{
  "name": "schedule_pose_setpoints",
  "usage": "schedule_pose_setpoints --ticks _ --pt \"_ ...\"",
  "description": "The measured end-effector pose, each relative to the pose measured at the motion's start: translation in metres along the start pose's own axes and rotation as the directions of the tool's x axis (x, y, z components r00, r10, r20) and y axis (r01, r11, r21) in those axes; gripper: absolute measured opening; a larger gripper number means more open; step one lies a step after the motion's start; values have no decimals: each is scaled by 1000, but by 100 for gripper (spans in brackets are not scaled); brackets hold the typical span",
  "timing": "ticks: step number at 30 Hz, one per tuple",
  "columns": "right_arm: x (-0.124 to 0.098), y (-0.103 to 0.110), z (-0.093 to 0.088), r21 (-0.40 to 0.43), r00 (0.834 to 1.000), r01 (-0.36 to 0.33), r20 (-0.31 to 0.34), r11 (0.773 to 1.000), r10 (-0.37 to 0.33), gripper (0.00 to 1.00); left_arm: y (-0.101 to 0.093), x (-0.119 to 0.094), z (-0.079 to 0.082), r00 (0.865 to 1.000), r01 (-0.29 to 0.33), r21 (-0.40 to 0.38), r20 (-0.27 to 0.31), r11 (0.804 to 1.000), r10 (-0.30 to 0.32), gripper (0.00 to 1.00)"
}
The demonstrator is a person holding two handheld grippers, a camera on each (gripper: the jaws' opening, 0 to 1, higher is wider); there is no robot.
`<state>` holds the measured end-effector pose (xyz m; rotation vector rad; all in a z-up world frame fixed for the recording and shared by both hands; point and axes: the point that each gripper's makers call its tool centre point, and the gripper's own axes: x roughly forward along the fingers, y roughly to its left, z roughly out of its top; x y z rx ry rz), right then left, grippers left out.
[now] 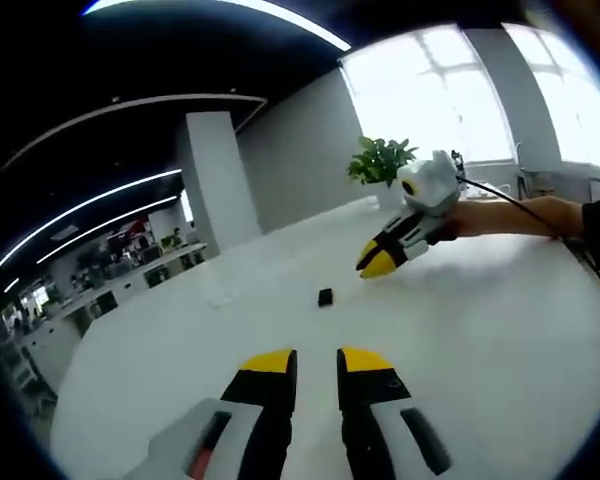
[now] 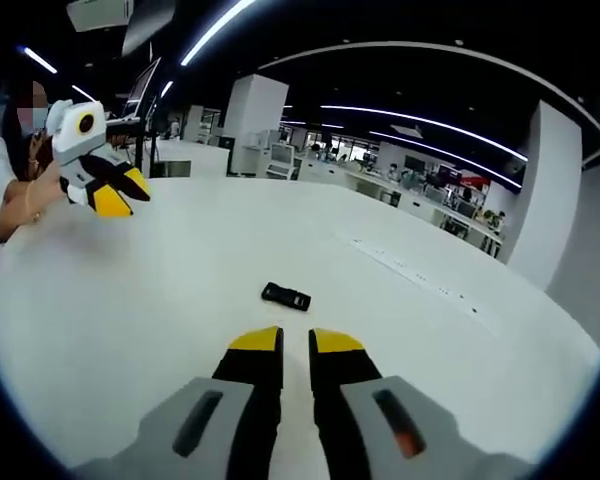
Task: Snap the two parts of the plastic buckle together until the buckle closes and remains connected.
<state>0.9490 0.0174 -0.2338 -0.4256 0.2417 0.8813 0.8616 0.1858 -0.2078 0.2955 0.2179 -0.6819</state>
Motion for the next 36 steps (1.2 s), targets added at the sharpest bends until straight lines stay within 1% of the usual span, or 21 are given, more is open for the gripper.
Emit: schedule_pose_setpoints --ticks 7,11,16,20,23,28,36 --pt "-10 5 4 0 1000 0 8 1000 0 10 0 -4 1 1000 -14 -15 -8 1000 14 15" --pt "-18 8 7 6 1000 7 17 1000 -7 10 -2 -10 3 1000 -25 -29 -11 999 25 17" --pt "-29 10 7 19 1000 16 25 1000 -16 10 -5 -17 4 999 -46 -39 -15 998 46 17" --pt "-38 13 6 13 999 25 24 1000 -25 10 -9 -23 6 998 -54 -43 -14 998 53 18" --pt "-46 15 6 37 999 33 31 999 -34 10 -11 -28 8 998 -66 -32 -11 997 65 18" --pt "-58 22 10 17 998 43 43 999 -44 10 -15 -40 12 996 -94 -14 0 995 94 18" --pt "-76 37 18 57 996 44 71 997 -48 11 -19 -60 19 991 -129 -31 35 991 130 19"
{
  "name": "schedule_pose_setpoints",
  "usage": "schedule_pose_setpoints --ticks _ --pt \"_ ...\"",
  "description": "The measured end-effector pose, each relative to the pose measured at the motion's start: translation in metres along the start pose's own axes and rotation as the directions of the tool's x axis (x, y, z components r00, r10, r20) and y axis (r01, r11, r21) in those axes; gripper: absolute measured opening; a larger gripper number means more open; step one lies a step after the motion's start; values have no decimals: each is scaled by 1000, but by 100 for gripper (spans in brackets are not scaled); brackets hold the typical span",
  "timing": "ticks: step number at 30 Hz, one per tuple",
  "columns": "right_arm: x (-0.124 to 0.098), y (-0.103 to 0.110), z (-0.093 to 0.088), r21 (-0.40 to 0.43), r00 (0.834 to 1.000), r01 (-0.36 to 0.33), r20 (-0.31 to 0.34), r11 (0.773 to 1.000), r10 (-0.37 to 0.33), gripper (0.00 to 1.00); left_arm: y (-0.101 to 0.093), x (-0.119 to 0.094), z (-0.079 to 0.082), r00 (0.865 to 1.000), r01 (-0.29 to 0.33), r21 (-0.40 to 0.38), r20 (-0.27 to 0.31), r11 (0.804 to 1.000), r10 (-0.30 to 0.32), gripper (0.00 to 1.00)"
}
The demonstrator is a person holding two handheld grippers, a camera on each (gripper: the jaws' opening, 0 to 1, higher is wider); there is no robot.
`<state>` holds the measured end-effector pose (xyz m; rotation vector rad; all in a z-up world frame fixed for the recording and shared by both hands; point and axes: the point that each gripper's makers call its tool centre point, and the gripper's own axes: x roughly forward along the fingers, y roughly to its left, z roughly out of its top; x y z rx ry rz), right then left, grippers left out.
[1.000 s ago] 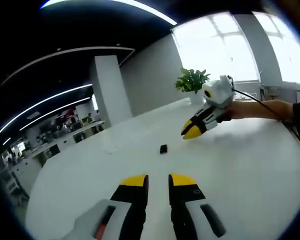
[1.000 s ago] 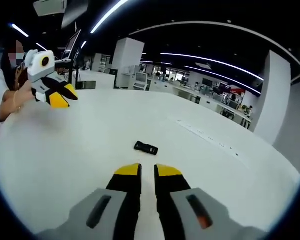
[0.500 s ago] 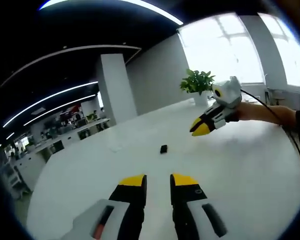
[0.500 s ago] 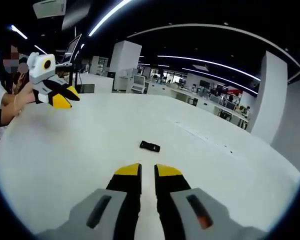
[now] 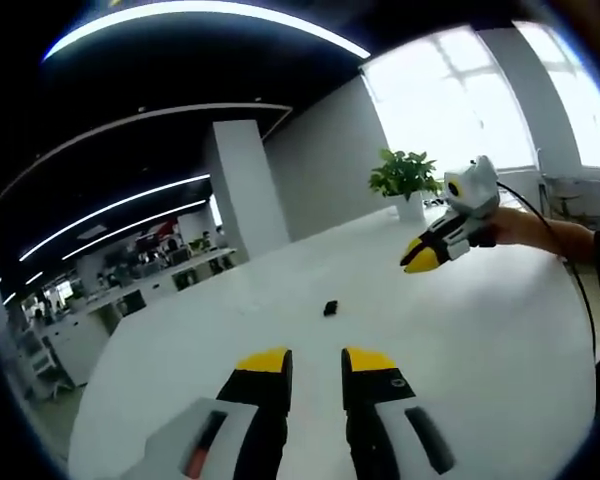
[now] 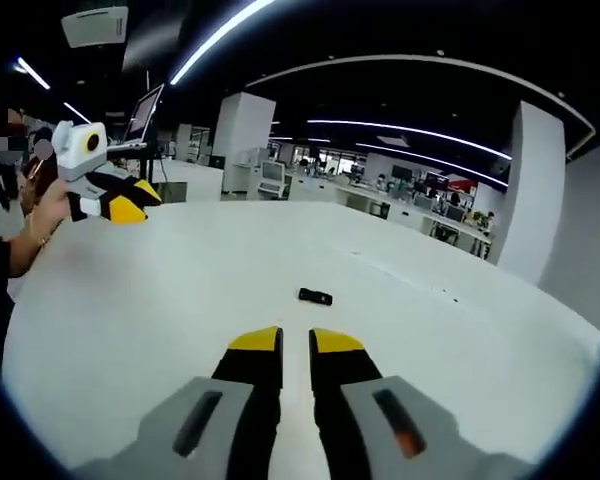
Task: Snap the two parts of the plastic buckle together until the buckle closes and remains connected.
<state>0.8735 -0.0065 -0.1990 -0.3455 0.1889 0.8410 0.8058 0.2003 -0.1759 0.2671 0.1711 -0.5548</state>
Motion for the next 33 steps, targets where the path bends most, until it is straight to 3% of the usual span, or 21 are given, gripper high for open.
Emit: schedule_pose_setpoints --ticks 10,15,21,26,33 --pt "-18 17 5 33 999 -1 46 999 -1 11 -3 -25 6 998 -50 -14 36 999 50 21" --pt "-30 14 6 9 998 46 50 999 -47 12 -10 -36 7 997 -60 -20 47 998 61 22" --pt "-54 14 3 78 992 96 74 992 -102 12 -21 -55 12 995 -81 8 54 997 80 23" --pt "-74 16 -2 68 984 158 68 985 -162 15 -29 -71 16 992 -107 19 76 994 105 25" --pt "-99 24 -1 92 976 189 89 978 -197 16 -32 -93 14 985 -156 25 84 987 153 26"
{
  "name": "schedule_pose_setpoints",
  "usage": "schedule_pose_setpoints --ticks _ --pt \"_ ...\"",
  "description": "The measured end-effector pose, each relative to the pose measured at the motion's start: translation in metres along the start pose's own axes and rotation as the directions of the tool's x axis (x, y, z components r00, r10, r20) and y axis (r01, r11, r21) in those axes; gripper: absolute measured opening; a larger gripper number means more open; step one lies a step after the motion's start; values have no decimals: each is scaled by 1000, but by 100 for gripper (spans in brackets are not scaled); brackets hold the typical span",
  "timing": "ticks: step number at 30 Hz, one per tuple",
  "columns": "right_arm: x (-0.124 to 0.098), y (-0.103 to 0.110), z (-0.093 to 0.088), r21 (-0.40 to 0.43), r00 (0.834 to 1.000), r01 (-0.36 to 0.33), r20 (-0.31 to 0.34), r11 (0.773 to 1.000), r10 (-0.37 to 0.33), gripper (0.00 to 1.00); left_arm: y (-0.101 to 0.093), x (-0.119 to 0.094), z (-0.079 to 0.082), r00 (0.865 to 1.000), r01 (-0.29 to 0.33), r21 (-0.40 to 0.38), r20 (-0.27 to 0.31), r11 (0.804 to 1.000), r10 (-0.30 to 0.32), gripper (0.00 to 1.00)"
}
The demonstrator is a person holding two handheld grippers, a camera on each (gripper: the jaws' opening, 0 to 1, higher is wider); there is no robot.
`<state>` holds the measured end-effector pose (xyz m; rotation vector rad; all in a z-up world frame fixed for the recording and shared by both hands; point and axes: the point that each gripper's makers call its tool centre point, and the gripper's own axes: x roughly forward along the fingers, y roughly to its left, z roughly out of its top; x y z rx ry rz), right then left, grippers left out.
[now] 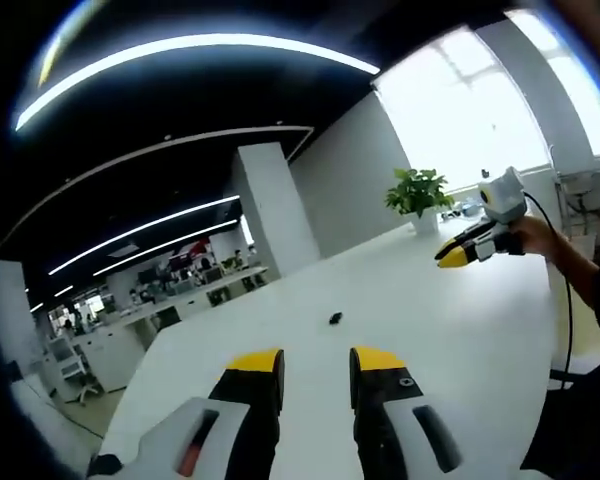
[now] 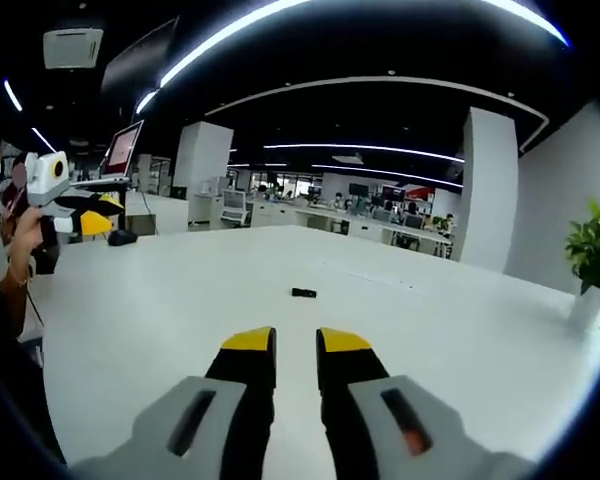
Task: Snap the two parts of the plastic buckle together until the buckle closes and remains connected.
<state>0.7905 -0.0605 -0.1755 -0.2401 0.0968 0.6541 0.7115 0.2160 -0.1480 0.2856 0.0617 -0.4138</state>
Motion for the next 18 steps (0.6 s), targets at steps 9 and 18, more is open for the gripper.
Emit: schedule_pose_setpoints --ticks 9,18 --pt "-35 9 9 6 998 48 51 999 -48 19 7 -33 -6 996 -87 -4 3 996 87 26" --pt "-76 22 23 -30 988 100 120 995 -96 20 7 -63 -11 989 -149 -22 4 989 149 27"
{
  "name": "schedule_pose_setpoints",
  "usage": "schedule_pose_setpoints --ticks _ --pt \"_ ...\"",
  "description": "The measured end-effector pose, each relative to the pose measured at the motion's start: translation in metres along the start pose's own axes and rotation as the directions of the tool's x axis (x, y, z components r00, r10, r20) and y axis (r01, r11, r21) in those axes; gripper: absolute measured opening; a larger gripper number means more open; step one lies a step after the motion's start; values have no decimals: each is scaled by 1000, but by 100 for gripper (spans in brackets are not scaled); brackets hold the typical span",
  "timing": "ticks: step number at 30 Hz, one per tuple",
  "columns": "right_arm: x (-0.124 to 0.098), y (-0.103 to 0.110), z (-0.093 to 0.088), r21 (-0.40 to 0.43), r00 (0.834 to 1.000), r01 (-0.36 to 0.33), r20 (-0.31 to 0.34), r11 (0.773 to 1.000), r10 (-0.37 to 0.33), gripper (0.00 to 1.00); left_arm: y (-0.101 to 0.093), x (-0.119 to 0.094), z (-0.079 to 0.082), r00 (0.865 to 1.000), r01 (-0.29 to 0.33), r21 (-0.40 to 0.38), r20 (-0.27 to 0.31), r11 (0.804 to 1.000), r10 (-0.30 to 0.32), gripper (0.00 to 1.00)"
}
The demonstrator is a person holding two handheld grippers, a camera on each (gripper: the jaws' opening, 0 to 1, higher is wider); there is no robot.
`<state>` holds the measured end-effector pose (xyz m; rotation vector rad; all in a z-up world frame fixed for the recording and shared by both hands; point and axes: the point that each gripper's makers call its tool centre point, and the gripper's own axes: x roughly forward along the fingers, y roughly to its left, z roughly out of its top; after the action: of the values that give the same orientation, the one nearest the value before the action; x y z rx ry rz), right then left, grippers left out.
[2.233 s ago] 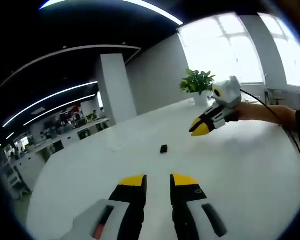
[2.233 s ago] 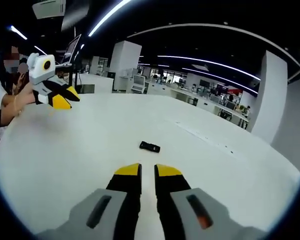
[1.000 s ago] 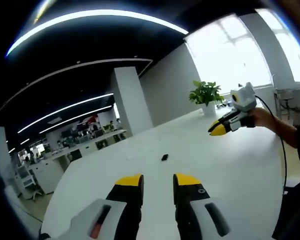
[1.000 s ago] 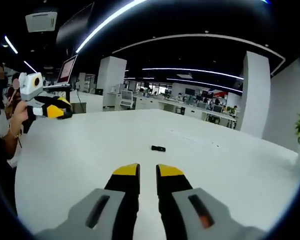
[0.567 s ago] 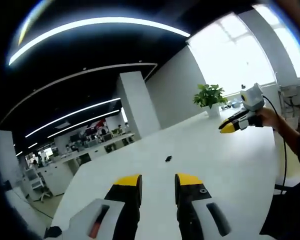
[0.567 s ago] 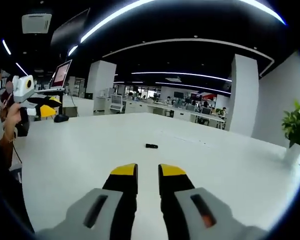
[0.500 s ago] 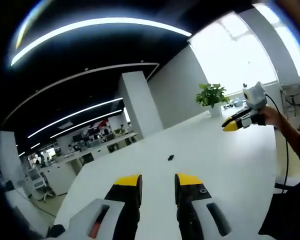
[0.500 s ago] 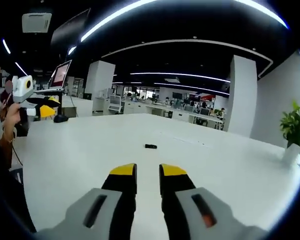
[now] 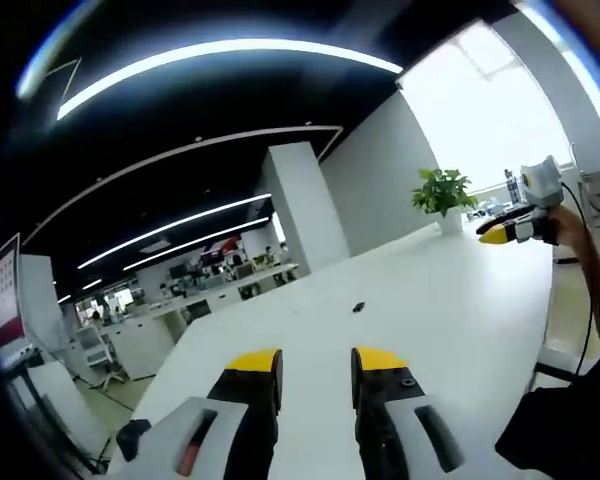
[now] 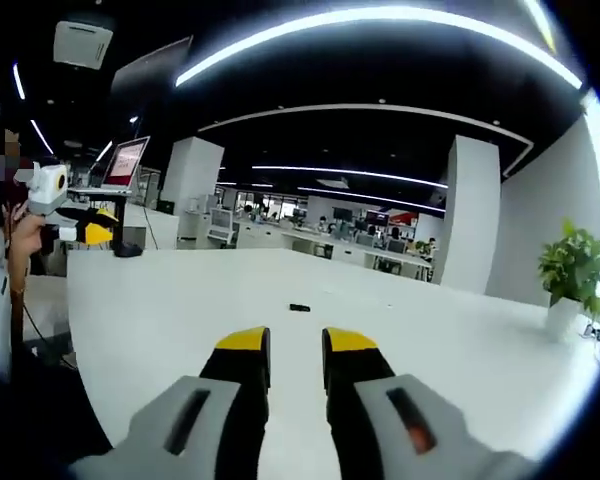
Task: Snap the two parts of the plastic buckle together until the buckle closes and remains connected.
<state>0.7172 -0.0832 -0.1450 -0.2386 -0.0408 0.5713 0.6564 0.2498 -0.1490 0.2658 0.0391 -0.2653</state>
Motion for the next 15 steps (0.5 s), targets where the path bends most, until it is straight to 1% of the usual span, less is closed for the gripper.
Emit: schedule_pose_setpoints --ticks 4,7,10,11,13,15 --pt "-13 0 -3 15 1000 26 9 1000 -26 22 -2 -9 -5 1000 -23 -15 -1 1000 23 27" --pt "-20 3 -12 30 1000 31 -3 999 -31 22 -3 -11 -14 999 -33 -12 -38 999 33 27" --pt "-23 0 -17 43 998 58 -9 997 -58 22 -3 -13 -16 998 -40 -10 -51 999 39 27" --pt "-23 -2 -18 42 997 70 -17 997 -70 22 -3 -15 -16 998 -44 -14 -51 999 43 27" --pt "-24 -2 -22 -9 996 74 -52 997 -75 22 -2 -20 -17 997 -52 -20 -51 998 51 27" --pt "-24 -2 -21 -6 995 89 -50 996 -89 22 -1 -24 -18 997 -64 -23 -54 998 62 27"
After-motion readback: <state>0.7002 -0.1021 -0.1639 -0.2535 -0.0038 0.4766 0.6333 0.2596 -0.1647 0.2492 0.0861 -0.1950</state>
